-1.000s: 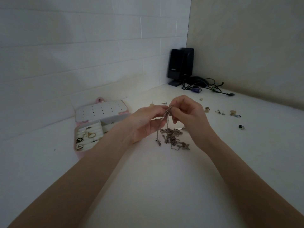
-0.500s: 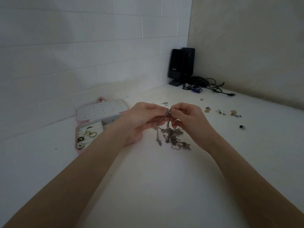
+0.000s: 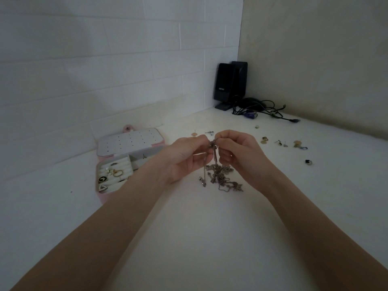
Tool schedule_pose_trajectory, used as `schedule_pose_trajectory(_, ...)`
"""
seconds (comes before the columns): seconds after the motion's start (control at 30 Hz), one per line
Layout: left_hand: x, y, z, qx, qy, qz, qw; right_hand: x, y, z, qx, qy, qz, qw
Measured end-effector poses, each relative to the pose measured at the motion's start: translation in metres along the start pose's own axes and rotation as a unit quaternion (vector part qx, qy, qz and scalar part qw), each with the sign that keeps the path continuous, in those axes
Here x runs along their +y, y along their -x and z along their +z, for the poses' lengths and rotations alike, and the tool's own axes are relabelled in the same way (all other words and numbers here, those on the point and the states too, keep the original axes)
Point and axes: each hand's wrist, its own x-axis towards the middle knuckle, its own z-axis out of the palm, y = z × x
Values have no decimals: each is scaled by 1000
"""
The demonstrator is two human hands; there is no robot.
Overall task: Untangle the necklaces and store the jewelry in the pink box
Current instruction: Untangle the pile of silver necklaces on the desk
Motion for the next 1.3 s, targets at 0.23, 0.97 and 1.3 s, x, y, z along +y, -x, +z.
schedule_pose_trajectory(0.23, 2, -1, -1, 14, -17, 15, 1000, -3, -1, -3, -22, 183, -38, 982)
schedule_pose_trajectory(0.97, 2, -4, -2, -16, 21, -20, 999, -5, -3, -8, 18, -154, -18, 988)
schedule_pose_trajectory(1.3, 5, 2, 4, -100, 1, -9, 995, -9, -1, -5, 90, 30, -43, 995)
